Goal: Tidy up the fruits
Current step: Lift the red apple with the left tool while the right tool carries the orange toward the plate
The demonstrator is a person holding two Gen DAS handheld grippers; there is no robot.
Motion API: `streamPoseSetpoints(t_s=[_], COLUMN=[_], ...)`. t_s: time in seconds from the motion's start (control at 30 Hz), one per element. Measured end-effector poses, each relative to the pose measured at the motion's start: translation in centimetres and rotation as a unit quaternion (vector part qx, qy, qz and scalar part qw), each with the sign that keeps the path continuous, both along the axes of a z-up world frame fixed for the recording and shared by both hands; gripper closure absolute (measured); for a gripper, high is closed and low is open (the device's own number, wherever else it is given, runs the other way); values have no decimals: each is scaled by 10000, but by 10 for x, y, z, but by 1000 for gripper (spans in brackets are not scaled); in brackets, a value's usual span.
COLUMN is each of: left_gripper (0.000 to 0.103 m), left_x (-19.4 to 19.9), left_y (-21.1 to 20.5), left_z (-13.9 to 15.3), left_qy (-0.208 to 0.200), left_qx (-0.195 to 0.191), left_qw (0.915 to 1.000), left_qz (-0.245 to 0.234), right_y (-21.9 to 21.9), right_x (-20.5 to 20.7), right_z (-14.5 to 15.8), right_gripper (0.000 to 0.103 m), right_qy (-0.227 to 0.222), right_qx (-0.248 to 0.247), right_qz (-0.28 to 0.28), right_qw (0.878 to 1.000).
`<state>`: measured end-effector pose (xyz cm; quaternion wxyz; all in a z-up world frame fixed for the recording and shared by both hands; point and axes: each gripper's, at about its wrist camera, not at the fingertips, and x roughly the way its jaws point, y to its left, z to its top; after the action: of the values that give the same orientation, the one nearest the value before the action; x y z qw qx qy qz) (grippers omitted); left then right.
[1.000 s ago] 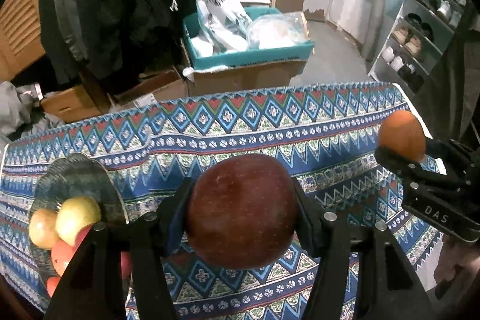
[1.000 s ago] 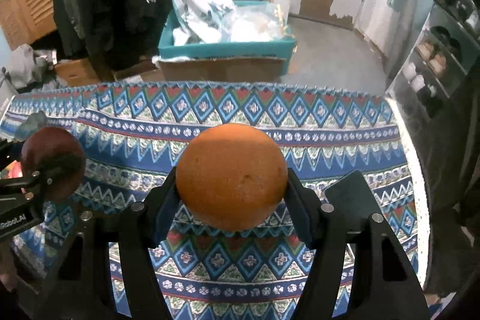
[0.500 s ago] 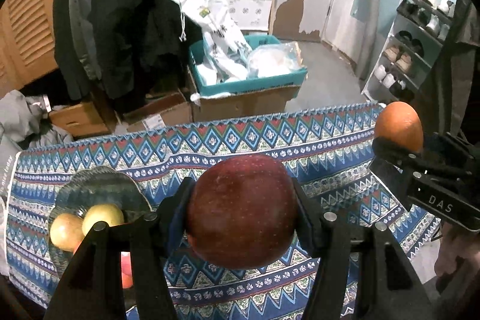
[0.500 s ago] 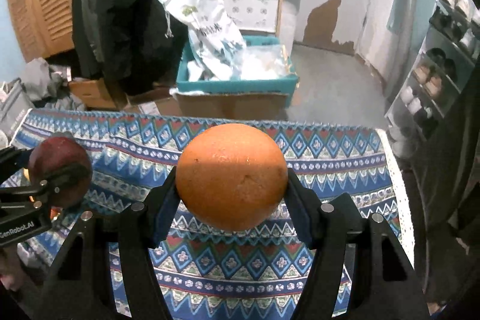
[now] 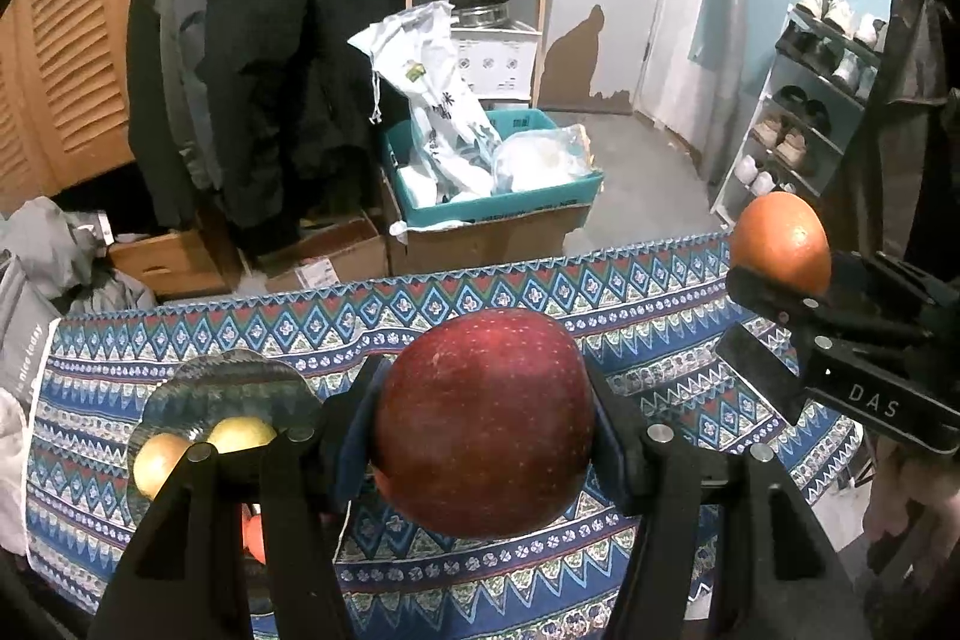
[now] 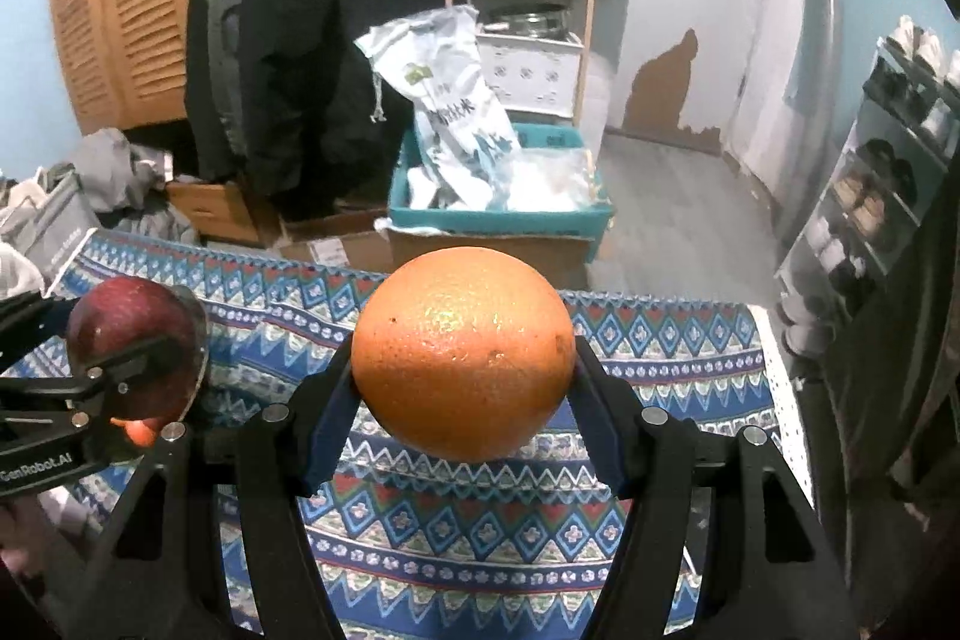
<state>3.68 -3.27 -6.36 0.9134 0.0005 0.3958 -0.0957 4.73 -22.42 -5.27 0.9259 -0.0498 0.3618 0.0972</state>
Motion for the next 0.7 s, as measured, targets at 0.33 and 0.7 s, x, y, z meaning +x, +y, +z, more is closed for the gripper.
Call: streamPoseSetpoints(t_s=[0.33,0.7], left_gripper=[40,40], left_x=[-9,-12], left_y=[18,56], left_z=[8,3], left_qy=[-82,-25], left_qx=[-24,-57], left_qw=[9999,9991], left_qz=[102,424], right_y=[24,61], right_x=[-7,0], right_z=[13,5], right_gripper=[37,37], right_qy=[-129,11], right_qx=[15,22], right_qz=[275,580], right_qw=[9995,9983])
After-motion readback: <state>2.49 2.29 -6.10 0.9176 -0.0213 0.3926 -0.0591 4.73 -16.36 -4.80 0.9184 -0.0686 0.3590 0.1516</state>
